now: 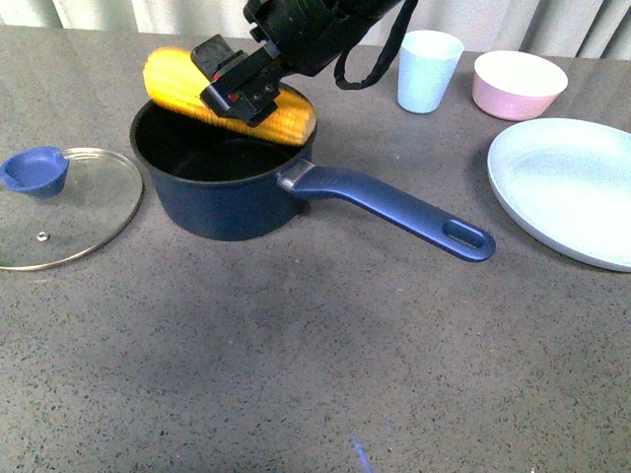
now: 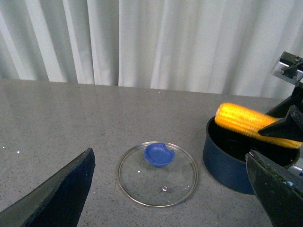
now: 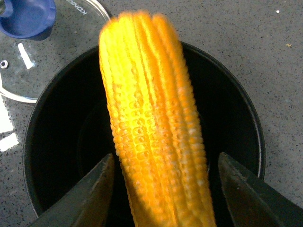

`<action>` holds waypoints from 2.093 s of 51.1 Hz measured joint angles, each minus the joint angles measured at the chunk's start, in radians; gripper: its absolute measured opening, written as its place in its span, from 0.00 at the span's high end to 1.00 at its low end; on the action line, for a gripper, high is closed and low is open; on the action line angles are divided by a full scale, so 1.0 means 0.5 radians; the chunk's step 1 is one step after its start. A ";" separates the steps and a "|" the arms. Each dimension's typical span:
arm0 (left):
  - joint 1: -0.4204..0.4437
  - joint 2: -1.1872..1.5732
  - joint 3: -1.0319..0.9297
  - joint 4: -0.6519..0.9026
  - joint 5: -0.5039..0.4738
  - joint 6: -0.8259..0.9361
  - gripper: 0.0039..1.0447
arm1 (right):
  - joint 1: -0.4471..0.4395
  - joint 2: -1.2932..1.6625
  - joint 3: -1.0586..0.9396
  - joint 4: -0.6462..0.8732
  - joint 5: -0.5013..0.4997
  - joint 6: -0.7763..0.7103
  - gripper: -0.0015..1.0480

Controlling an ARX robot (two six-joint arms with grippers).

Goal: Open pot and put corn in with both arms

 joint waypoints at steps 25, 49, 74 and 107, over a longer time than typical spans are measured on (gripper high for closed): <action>0.000 -0.001 0.000 0.000 0.000 0.000 0.08 | -0.153 -0.416 -0.451 0.356 -0.055 0.149 0.09; 0.000 0.000 0.000 0.000 0.000 0.000 0.08 | -0.574 -1.637 -1.482 0.787 -0.175 0.530 0.09; 0.000 0.000 0.000 0.000 0.000 0.000 0.08 | -0.815 -2.618 -2.653 1.455 0.813 0.822 0.81; 0.000 0.000 0.000 0.000 0.000 0.000 0.08 | -1.112 -3.195 -3.098 1.321 0.514 0.829 0.98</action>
